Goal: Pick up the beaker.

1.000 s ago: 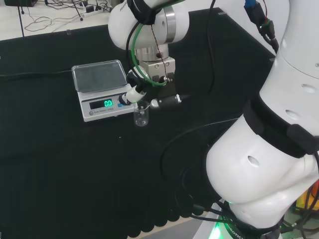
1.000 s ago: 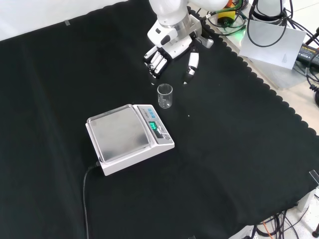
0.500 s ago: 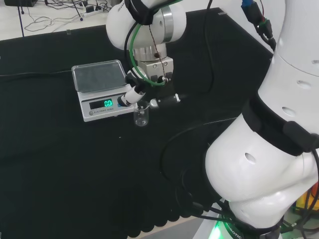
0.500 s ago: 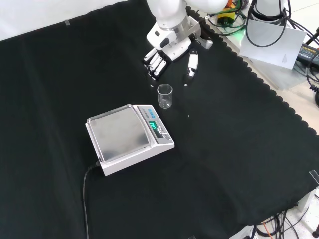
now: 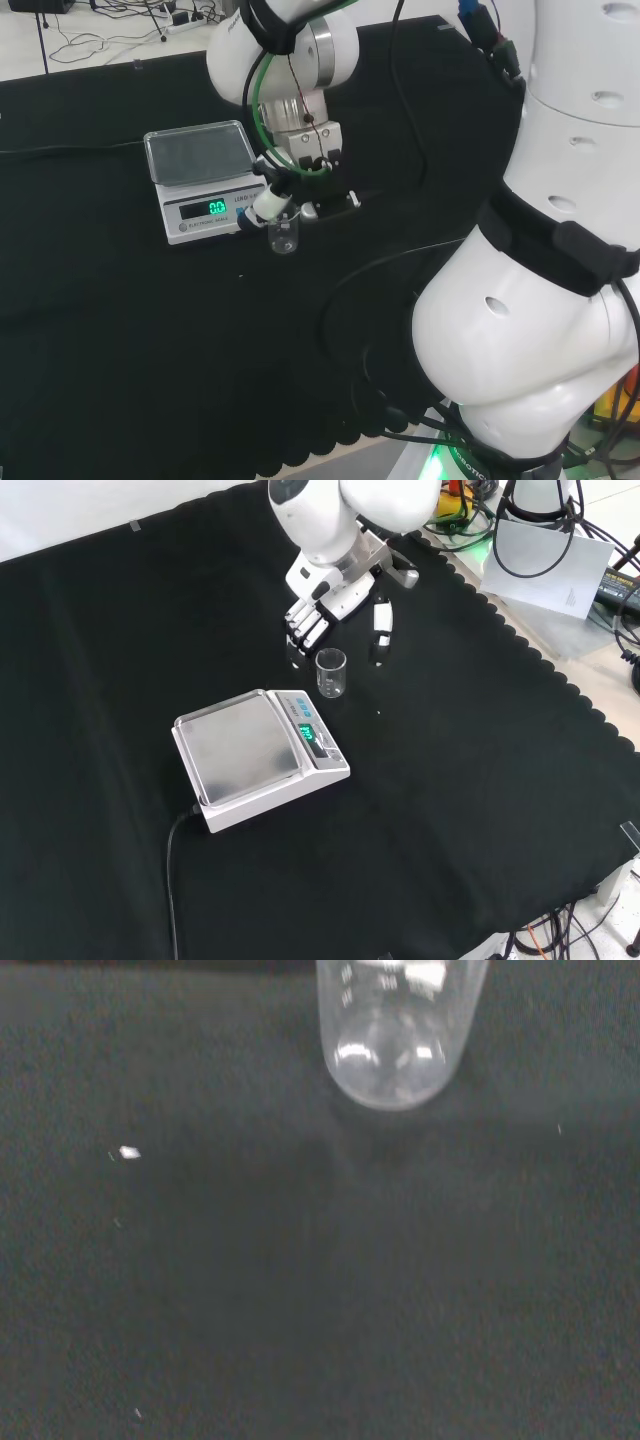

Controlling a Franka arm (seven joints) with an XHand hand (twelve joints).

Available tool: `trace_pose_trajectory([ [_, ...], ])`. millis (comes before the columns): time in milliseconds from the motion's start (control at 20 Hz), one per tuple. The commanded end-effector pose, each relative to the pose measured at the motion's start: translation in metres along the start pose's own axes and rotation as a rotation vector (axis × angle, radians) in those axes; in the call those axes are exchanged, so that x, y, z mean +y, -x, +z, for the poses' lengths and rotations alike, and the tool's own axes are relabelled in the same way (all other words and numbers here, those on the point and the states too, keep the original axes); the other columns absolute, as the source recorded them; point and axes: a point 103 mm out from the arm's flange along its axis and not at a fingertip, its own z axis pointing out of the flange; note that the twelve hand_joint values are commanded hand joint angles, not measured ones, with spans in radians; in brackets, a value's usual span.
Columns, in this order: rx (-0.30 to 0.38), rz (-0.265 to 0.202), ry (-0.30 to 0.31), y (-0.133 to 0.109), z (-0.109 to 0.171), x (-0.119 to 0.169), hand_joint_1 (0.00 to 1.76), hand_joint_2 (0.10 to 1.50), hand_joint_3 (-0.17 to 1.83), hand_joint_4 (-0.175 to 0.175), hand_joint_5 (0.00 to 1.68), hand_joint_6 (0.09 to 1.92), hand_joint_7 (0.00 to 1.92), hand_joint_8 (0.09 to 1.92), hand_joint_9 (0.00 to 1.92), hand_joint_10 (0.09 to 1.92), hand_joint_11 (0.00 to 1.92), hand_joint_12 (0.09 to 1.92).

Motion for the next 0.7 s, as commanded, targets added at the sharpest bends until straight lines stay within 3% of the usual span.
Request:
trace_pose_trajectory([
  [50,-0.009,0.013,-0.034,0.006,0.010,0.004,0.57,0.73,0.21,-0.008,0.19,0.09,0.01,0.63,0.02,0.90,0.00,1.36],
  [700,-0.016,0.019,-0.052,0.008,0.028,0.024,0.65,0.74,0.20,-0.014,0.26,0.09,0.05,0.65,0.08,0.89,0.00,1.45],
])
